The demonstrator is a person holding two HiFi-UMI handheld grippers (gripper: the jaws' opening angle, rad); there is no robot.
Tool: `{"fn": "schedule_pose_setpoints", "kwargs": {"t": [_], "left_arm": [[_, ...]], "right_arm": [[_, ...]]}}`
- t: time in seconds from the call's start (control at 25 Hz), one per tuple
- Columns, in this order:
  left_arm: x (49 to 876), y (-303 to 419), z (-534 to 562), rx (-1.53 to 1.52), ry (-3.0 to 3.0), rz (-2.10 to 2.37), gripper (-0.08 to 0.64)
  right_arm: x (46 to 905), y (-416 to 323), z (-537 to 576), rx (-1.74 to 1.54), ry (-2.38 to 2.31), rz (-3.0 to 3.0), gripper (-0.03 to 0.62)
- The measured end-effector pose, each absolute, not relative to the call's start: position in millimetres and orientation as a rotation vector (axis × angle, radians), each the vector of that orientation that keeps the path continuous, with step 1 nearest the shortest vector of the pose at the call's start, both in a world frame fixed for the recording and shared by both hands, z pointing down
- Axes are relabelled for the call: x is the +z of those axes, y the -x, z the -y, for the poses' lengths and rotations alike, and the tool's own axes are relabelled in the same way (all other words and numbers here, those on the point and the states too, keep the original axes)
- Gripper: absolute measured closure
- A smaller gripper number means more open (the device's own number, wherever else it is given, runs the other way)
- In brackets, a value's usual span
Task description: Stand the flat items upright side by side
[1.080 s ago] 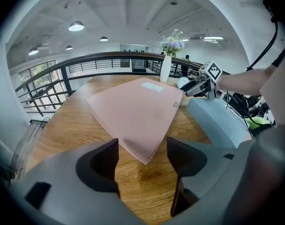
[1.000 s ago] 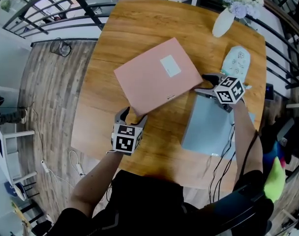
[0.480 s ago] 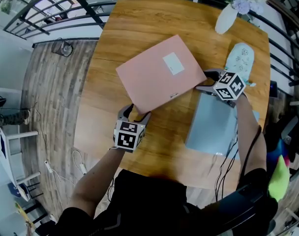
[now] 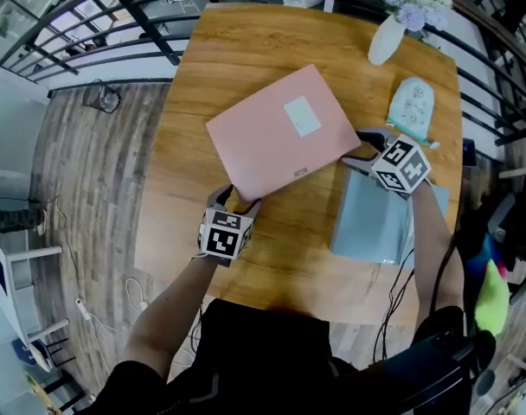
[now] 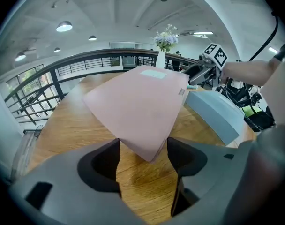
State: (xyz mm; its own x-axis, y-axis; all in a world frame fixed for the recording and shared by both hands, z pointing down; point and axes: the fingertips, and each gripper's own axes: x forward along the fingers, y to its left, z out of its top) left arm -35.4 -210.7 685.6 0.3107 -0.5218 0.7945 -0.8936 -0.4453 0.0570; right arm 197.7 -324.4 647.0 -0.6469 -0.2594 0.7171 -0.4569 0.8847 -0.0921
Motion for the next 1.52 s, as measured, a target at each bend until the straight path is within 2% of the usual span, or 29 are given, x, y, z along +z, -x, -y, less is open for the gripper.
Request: {"fn": "schedule_pose_setpoints", "kwargs": {"t": [0.4,0.8,1.52], "left_arm": [[694,52,206,1.021,-2.169,1.101,0.230],[701,68,201,1.083,-2.211,0.935,0.232],[711,95,210,1.135,-2.261,0.818,0.232]], "right_arm": [[580,-181,280,0.227,-0.681,2.239,0.325],[498,-127,242,0.098,-0.794,2.266,0.357],[436,-18,209,-0.209,-0.732,2.161,0.394]]}}
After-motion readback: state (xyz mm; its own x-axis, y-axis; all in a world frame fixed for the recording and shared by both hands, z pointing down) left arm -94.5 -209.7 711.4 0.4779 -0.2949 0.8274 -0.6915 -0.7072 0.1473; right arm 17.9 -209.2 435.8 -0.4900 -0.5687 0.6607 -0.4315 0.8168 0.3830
